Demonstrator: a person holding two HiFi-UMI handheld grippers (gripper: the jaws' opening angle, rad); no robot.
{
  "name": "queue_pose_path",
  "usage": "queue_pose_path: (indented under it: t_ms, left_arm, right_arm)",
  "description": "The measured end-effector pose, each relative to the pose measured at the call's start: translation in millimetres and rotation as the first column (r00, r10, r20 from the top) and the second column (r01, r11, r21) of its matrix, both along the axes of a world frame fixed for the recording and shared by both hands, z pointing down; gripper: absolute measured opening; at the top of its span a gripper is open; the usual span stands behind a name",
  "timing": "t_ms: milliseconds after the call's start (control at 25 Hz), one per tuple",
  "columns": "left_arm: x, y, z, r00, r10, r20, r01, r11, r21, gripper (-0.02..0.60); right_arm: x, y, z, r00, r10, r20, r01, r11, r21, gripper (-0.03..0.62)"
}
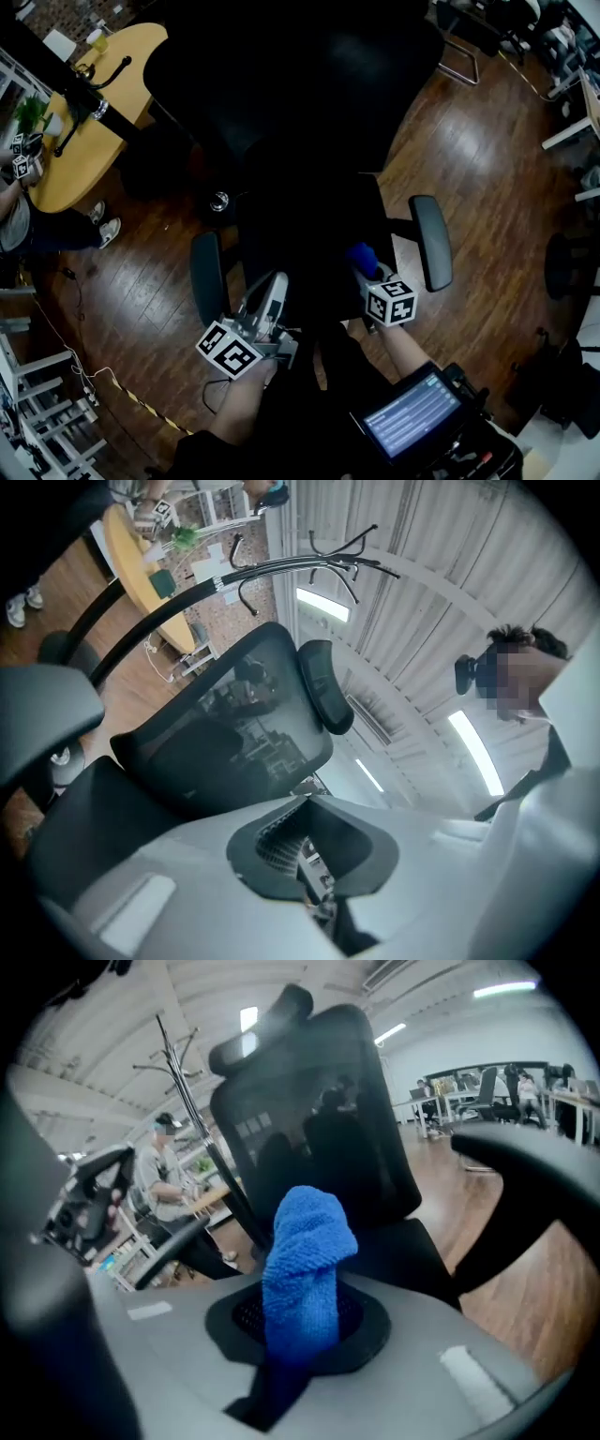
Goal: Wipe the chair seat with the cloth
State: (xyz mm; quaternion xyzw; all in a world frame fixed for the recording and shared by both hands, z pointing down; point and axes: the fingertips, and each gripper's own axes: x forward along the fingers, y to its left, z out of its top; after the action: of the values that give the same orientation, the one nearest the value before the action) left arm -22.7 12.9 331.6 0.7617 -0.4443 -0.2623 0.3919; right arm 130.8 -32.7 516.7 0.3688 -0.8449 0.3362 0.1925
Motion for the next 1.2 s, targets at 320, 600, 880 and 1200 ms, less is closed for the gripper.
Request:
queue_pose_path:
  t_ms: [320,600,880,1200]
  left_arm:
    - [-2.2,18.7,-100.5,0.996,0.001,0.084,-0.012,0.990,0.138,-0.006]
    - [16.7,43.5,-131.9,0.994,-0.059,0.091,0.041,0.981,0.188,-0.006]
    - [10.2,82.9,-146.1,0.990,-0.110,0.083,0.089,0.970,0.225,-0.006]
    - [14.9,170.6,-152.0,0.998,-0.020,0.055,0.005,0.964,0.267,-0.006]
  right_arm:
    - [-56.4,44.3,-247.0,0.820,-0.231,0.524,0.111,0.962,0.251,0.049]
    - [-38.0,71.7,-318.4,0.718,-0.352,0.600,0.116,0.911,0.396,0.049]
    - [-38.5,100.9,-333.3,0.682,-0.412,0.603,0.150,0.887,0.437,0.049]
    - [-23.0,192.8,-347.0,0.717,-0.364,0.594,0.063,0.883,0.466,0.049]
